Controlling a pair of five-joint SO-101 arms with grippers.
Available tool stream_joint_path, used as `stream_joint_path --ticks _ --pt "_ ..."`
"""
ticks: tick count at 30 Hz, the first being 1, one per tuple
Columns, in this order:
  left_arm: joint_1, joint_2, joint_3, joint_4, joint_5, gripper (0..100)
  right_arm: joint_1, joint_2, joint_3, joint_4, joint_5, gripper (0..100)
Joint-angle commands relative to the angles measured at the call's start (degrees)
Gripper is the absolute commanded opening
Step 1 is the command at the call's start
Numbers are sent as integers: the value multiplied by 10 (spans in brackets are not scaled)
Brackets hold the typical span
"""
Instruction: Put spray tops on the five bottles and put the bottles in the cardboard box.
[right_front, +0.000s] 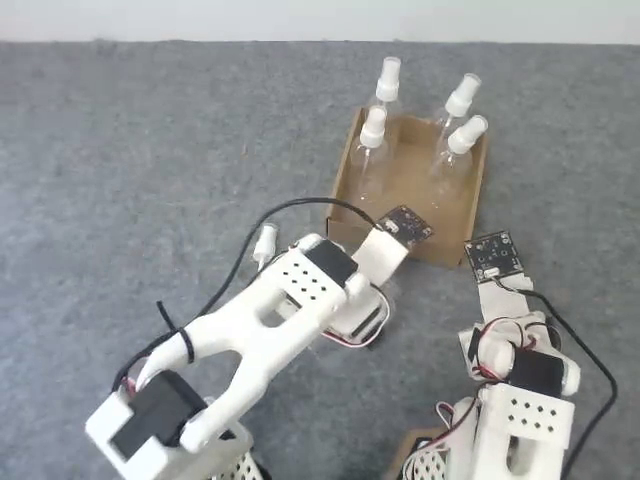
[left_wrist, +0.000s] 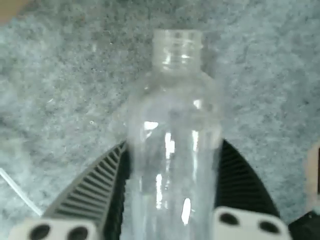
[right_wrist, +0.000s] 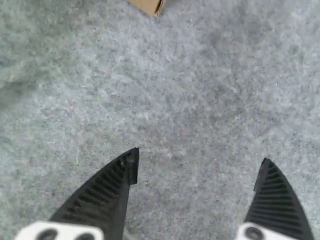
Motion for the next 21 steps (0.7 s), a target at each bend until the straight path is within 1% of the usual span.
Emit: stream_joint_path --ticks 1,6,10,12,14,17,19,21 --pt "6 -7 -29 4 -22 330 6 7 -31 -7 3 310" --pt "4 -7 -39 18 -38 330 5 6 -32 -7 3 310" --pt "-21 -25 -84 68 -40 323 6 7 -60 14 3 310" --pt "-49 -55 -104 85 -51 299 2 5 -90 42 3 310" --pt "-87 -96 -110 92 -84 279 2 8 -130 68 3 310" --pt "-161 -149 -111 98 -113 271 -2 10 -179 96 -16 310" --pt "-211 -168 -112 100 -127 271 -28 10 -199 110 -47 310" --pt "-257 -170 -112 100 -138 271 -77 11 -210 124 -76 310"
